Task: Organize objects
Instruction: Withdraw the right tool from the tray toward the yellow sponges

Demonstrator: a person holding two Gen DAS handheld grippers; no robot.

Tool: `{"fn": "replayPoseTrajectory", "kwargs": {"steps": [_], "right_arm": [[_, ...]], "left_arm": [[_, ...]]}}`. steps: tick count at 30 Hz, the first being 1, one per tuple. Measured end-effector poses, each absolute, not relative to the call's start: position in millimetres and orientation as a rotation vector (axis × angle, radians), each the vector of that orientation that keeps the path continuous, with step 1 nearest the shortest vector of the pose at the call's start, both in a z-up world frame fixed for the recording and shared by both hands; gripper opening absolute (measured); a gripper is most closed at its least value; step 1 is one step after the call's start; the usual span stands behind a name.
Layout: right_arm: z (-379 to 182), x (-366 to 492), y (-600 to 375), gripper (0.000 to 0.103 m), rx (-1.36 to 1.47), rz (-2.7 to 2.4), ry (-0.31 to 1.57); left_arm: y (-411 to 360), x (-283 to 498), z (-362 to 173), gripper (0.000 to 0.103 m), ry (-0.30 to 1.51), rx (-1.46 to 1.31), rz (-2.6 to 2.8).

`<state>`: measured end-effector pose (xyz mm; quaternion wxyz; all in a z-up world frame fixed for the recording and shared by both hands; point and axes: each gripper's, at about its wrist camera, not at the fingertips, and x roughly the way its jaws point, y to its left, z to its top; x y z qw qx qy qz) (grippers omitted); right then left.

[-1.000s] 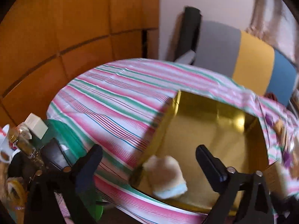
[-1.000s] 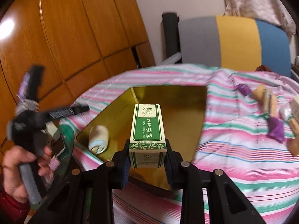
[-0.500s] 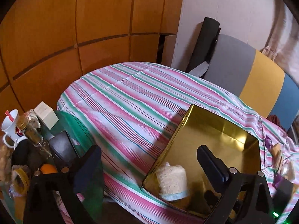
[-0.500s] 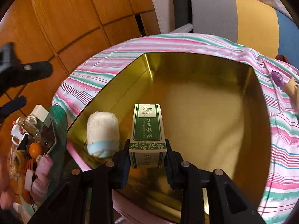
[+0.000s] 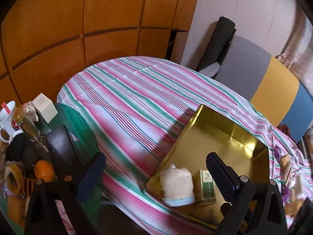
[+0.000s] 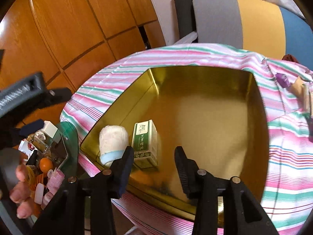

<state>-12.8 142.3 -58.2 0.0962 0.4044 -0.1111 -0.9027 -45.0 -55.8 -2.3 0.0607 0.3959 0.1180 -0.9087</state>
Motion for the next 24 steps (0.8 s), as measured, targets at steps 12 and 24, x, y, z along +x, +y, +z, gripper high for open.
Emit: {"fn": "replayPoseTrajectory", "kwargs": {"steps": [12, 24], "right_arm": [[-30, 21, 190, 0.044, 1.153, -2.902, -0.296], [-47, 70, 302, 0.044, 1.255, -3.107, -0.496]], "left_arm": [[-14, -36, -12, 0.103, 0.272, 1.295, -2.841], [56, -5, -19, 0.103, 0.144, 1.418, -3.041]]}}
